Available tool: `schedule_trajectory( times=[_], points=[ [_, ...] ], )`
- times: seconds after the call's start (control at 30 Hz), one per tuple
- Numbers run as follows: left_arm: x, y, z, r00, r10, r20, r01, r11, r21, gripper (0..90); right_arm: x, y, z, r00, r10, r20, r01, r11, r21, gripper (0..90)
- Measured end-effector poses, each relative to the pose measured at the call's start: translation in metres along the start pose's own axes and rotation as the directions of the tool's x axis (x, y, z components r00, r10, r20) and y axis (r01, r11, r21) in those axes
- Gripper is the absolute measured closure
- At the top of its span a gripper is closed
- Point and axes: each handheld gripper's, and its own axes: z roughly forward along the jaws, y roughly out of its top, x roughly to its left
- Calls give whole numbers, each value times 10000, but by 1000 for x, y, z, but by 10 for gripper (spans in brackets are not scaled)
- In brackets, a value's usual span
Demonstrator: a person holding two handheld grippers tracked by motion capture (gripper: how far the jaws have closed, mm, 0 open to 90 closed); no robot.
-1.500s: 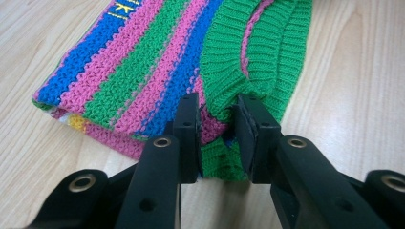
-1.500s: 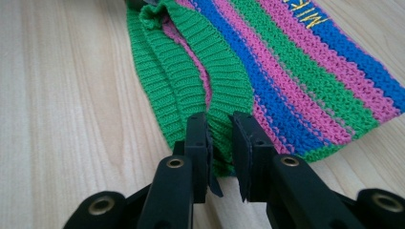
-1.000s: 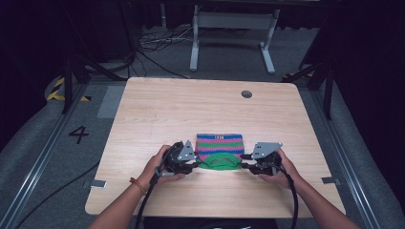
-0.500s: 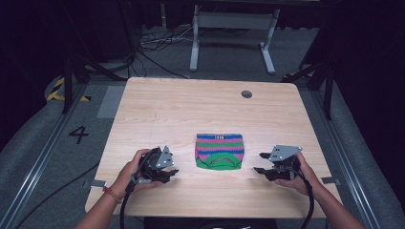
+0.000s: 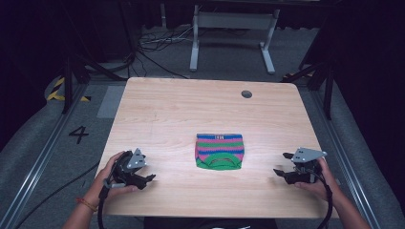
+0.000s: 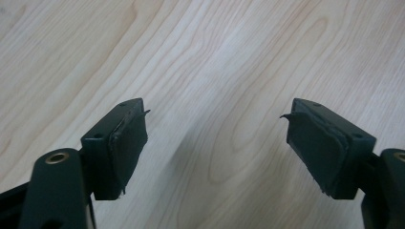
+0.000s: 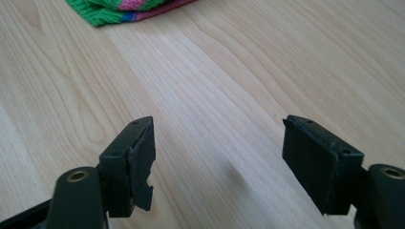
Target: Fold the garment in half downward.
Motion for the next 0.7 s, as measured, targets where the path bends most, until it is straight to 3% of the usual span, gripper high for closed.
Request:
schedule_trajectory(
  times=[0.17, 0.2, 0.3, 0.5, 0.6, 0.7],
  points=[
    [3, -16, -5, 9993, -375, -79, 375, 9993, 4, 207, -3, -15, -7, 9986, 509, 158, -509, 9987, -57, 240],
    [5, -22, -7, 9978, -660, -30, 660, 9978, -110, 207, -3, -18, -9, 9981, 596, 180, -595, 9982, -60, 235],
    [7, -32, -10, 9949, -1004, 110, 1006, 9947, -208, 190, -2, -36, -15, 9950, 992, 130, -990, 9950, -137, 220],
    [9, -47, -9, 9811, -1875, 477, 1904, 9796, -649, 169, -2, -59, -19, 9858, 1678, 52, -1674, 9851, -402, 193],
    [6, -51, -8, 9792, -2003, 320, 2025, 9743, -986, 148, -5, -62, -20, 9797, 2003, -68, -2004, 9788, -420, 177],
    [4, -50, -8, 9756, -2190, 157, 2195, 9708, -967, 144, -7, -62, -19, 9814, 1910, -161, -1915, 9808, -377, 166]
  ],
)
